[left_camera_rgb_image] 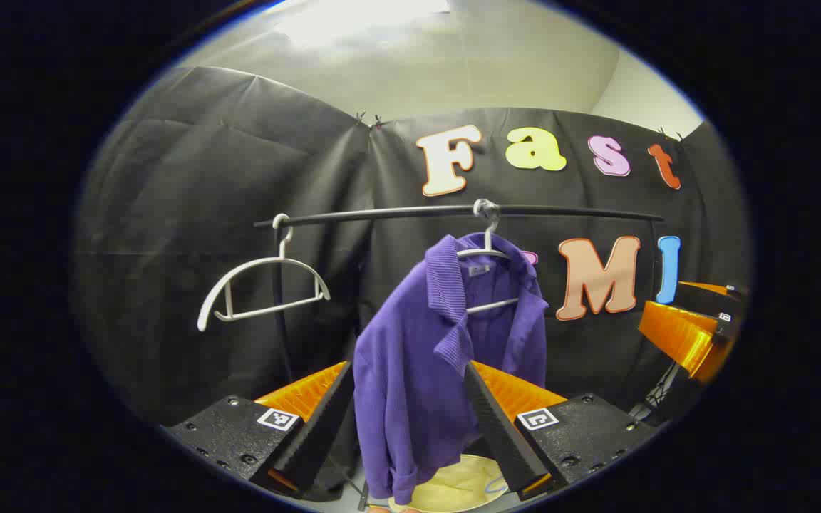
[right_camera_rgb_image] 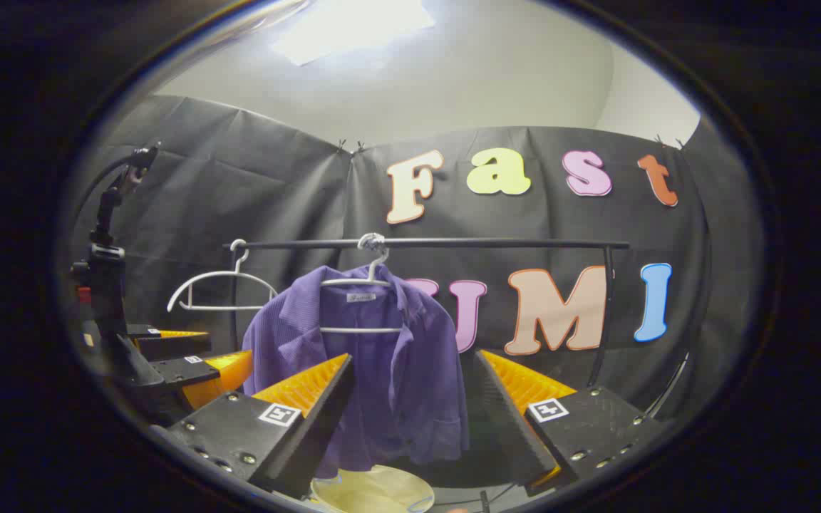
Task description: Grasp the clothes on the hanger with both hands and then place them into the laundry hamper below.
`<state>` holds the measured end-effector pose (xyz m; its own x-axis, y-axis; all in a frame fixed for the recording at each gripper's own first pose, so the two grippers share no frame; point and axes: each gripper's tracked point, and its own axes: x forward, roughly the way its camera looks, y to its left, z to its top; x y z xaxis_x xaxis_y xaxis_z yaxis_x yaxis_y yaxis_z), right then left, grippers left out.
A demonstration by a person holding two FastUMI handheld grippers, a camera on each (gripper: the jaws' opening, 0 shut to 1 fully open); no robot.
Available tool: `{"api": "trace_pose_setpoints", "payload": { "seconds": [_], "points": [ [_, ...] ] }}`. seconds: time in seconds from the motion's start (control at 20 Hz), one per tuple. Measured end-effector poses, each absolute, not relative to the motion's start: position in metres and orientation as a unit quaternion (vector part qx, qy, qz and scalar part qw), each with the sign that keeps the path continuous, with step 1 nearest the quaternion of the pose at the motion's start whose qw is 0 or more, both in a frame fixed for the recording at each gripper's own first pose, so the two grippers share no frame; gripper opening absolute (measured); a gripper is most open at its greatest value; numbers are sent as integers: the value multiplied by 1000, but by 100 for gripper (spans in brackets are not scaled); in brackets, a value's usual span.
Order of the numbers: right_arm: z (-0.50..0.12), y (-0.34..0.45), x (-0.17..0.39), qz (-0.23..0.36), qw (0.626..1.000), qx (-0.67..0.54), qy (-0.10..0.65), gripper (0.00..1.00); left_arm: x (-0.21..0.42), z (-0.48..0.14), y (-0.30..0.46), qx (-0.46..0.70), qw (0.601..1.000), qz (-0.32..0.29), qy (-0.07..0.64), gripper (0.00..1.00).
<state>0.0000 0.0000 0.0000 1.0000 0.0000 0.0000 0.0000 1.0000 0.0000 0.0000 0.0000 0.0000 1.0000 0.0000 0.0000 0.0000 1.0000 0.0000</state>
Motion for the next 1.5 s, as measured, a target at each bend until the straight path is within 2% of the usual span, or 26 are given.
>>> {"api": "trace_pose_setpoints", "payload": {
  "seconds": [0.1,0.15,0.2,0.25,0.45,0.5,0.55,0.6,0.75,0.8,0.95,1.0,1.05,1.1,1.15,1.35,1.4,1.5],
  "points": [
    [0,-1,-3,1,1000,-6,-1,96,-1,-2,-7,-4,1000,-10,1,92],
    [-4,-1,-3,2,1000,-6,2,100,0,-4,-9,-3,1000,-12,2,92],
    [-7,0,-4,2,1000,-6,5,96,0,-6,-11,0,1000,-15,3,93],
    [-10,0,-5,3,1000,-7,8,100,0,-6,-13,4,1000,-16,4,93],
    [-19,0,-6,3,1000,-15,17,100,1,-16,-20,25,999,-26,13,92],
    [-21,0,-6,3,1000,-17,19,100,1,-19,-21,30,999,-29,16,95],
    [-22,1,-6,4,1000,-18,21,100,1,-22,-22,32,999,-32,20,92],
    [-24,1,-6,4,1000,-20,22,97,1,-25,-24,31,999,-36,24,92],
    [-28,3,-6,3,999,-23,25,97,6,-28,-26,24,999,-40,28,92],
    [-30,2,-7,1,999,-23,27,100,10,-29,-26,20,999,-39,29,93],
    [-33,-4,-7,-10,999,-22,29,100,24,-30,-31,10,999,-39,26,92],
    [-33,-8,-9,-15,999,-22,30,96,29,-31,-32,10,999,-37,23,96],
    [-34,-13,-11,-22,999,-23,31,100,36,-31,-34,11,999,-35,20,95],
    [-33,-18,-12,-28,999,-24,32,96,43,-32,-37,11,999,-33,19,95],
    [-33,-23,-14,-34,999,-26,32,100,50,-34,-38,9,999,-27,18,92],
    [-34,-45,-20,-64,997,-36,35,100,84,-40,-37,1,1000,2,16,92],
    [-35,-50,-21,-70,996,-36,37,100,91,-44,-35,1,1000,12,17,96],
    [-38,-58,-23,-80,995,-35,41,100,104,-49,-31,1,999,31,18,96]
  ]
}}
